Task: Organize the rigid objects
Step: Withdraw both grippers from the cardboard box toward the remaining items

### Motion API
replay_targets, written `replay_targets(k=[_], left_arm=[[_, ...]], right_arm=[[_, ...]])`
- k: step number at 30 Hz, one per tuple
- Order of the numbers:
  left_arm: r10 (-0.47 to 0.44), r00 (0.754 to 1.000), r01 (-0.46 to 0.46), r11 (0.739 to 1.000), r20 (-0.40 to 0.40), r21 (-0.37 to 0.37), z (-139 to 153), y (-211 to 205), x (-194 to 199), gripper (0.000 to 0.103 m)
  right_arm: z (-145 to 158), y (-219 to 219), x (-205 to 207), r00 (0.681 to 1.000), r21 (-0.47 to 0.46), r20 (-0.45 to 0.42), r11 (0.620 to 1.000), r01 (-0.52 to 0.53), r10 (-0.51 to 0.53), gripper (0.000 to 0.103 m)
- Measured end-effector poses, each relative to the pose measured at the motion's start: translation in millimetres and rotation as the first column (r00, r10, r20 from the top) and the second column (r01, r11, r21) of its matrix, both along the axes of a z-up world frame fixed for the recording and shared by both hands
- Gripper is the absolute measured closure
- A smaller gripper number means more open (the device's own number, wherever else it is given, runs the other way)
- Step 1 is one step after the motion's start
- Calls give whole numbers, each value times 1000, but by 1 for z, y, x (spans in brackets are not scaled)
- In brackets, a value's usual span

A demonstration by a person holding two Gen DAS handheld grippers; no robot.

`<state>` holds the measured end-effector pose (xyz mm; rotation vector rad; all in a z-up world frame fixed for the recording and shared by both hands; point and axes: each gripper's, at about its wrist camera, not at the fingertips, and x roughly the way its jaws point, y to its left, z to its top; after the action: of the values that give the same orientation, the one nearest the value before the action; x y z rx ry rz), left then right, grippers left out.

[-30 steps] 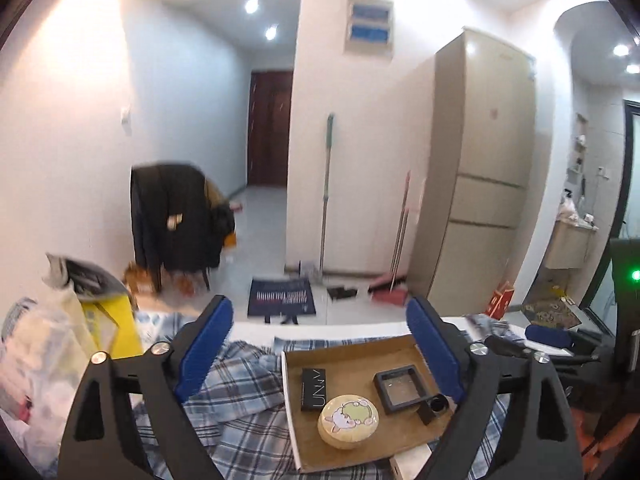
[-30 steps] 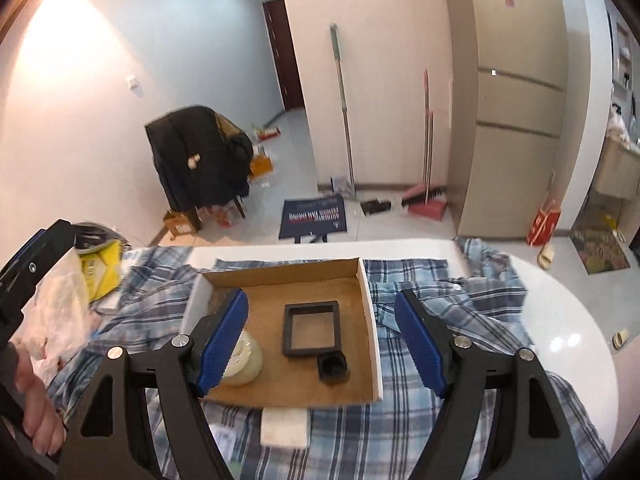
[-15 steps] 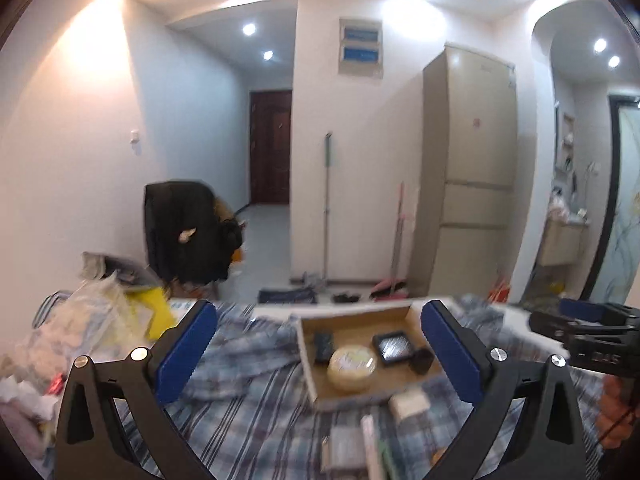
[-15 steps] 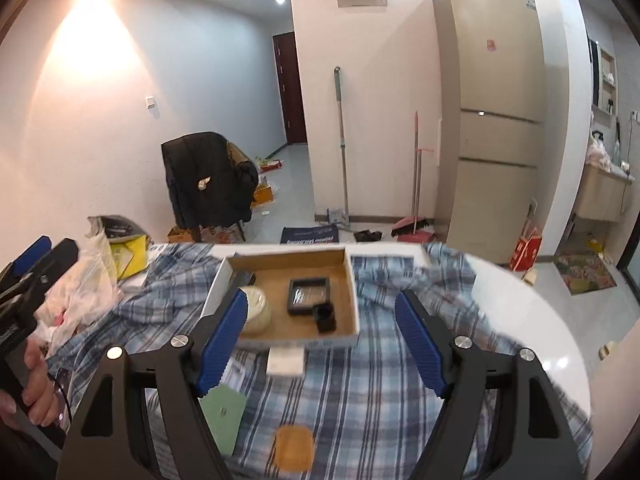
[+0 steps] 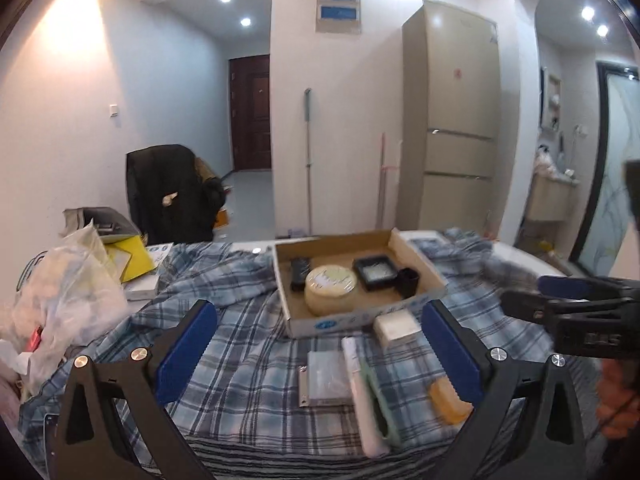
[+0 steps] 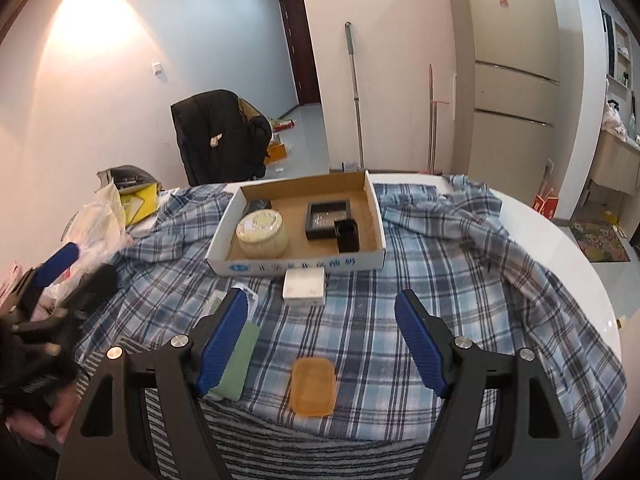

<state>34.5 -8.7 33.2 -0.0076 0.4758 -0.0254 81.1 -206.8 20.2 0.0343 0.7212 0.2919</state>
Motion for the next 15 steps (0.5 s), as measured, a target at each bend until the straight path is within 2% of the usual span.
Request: replay_targets(k=[2,4,10,15], left_arm=[[-37,999,36,997,-15,-67,-8,6,1,0],[-39,999,36,995,-30,-95,-16,10,1,0],[-3,998,-3,995,-60,-95,-32,18,7,0],[32,998,-35,997,-47,-69,-37,19,8,0]], right_arm=[[-8,1,-1,1000,0,-16,1000,-4,4,28],[-16,3,0,999,-5,-36,1000,-13,13,28],[-43,12,2,996,-43,-74,998,-47,44,28],[-69,19,10,982,-25,-165,995,-99,94,39]])
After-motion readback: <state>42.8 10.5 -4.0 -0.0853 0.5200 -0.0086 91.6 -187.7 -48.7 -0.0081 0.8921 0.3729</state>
